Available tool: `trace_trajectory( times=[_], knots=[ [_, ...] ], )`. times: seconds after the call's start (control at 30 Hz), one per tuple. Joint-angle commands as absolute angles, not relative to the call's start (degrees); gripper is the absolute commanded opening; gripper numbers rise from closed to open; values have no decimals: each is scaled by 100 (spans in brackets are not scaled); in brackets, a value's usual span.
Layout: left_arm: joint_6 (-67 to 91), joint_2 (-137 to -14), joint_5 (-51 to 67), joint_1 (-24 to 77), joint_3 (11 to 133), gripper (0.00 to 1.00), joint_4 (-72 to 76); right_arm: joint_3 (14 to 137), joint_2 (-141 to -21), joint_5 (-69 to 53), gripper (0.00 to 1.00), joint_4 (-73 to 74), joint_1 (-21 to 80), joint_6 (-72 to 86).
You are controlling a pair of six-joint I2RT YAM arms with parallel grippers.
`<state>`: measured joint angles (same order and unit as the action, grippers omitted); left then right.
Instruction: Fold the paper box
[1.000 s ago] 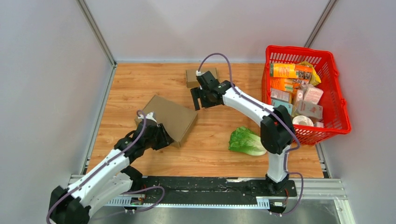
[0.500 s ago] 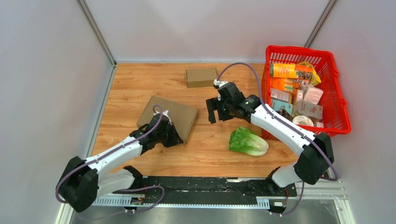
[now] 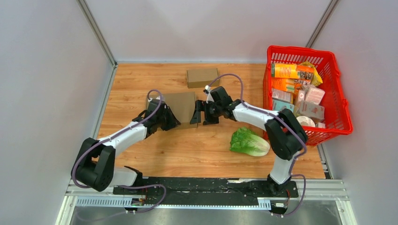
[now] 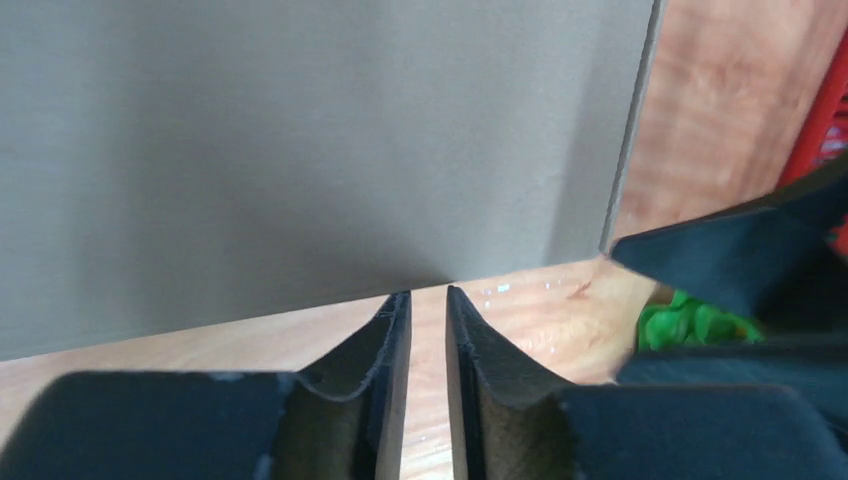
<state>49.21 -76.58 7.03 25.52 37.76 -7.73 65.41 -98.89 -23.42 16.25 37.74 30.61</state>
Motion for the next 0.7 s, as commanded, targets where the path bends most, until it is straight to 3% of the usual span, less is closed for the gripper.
trace_trajectory(
  times=[0.0, 0.23, 0.67],
  knots=[
    [4395, -7532, 843, 2084, 3850, 28, -598, 7224, -10765, -2971, 82, -147, 3727, 4234],
    [4245, -8111, 1274, 1064, 3849, 24, -414, 8744, -12128, -2707, 60, -18, 3735, 4113],
    [3833, -9509, 546, 35, 5843, 25, -1299, 11152, -13623, -2452, 64, 491, 3665, 3974]
  ],
)
